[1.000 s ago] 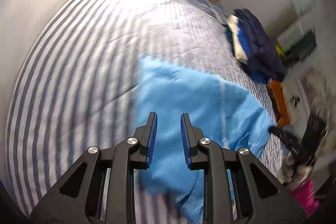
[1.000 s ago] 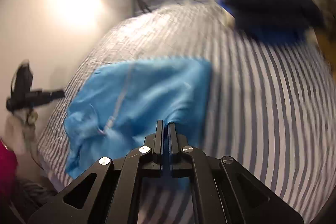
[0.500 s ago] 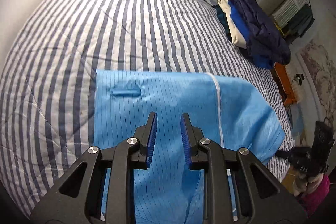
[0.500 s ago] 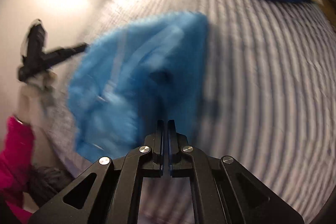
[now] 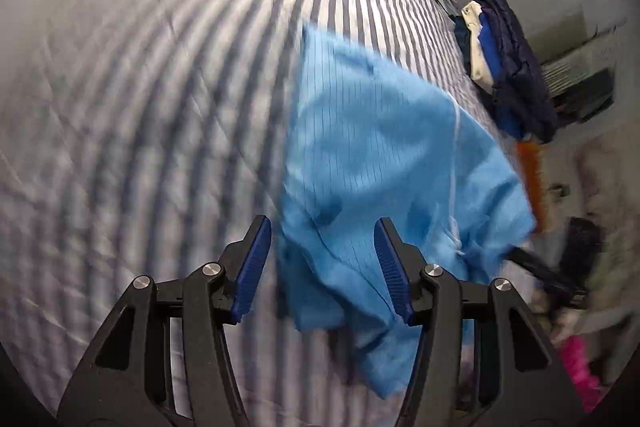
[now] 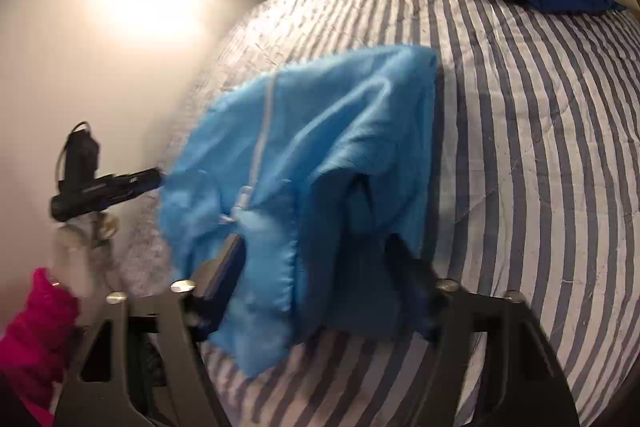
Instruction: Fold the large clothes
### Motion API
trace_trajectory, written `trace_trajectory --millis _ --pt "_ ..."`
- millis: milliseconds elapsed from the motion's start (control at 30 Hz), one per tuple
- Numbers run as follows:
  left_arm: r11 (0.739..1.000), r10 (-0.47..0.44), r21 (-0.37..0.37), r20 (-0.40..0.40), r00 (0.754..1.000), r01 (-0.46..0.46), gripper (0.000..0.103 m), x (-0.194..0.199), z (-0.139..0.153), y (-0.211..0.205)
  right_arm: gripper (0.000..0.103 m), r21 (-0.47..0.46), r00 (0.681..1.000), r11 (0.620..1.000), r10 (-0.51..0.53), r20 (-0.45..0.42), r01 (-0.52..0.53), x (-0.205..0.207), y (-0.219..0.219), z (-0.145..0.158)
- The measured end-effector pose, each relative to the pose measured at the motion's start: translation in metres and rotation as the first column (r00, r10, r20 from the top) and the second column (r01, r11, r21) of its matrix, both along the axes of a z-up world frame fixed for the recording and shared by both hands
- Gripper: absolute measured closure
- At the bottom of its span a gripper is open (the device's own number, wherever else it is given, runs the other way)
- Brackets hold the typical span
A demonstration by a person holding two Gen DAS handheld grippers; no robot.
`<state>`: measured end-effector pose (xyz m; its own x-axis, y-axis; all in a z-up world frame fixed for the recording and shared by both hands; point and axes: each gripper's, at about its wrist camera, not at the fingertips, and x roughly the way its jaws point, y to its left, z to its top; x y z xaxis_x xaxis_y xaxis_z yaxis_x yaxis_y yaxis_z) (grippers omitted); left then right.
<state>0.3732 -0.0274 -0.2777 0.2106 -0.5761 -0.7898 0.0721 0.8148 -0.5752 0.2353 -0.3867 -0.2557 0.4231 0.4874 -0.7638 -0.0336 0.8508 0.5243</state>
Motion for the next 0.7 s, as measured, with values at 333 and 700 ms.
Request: trace_trajectory --millis 333,700 --pt "0.992 -0.067 0.109 0.042 0.997 0.062 0.103 -0.009 -0.003 -0.002 0.102 0.180 0.985 0.973 -0.124 -0.121 0.144 -0.046 -0.015 -0.023" --pt "0.992 -0.028 0.122 0.190 0.981 0.004 0.102 -0.016 0.052 0.017 0.101 -0.221 0.971 0.972 -0.023 0.236 0.077 -0.071 0.004 0.079"
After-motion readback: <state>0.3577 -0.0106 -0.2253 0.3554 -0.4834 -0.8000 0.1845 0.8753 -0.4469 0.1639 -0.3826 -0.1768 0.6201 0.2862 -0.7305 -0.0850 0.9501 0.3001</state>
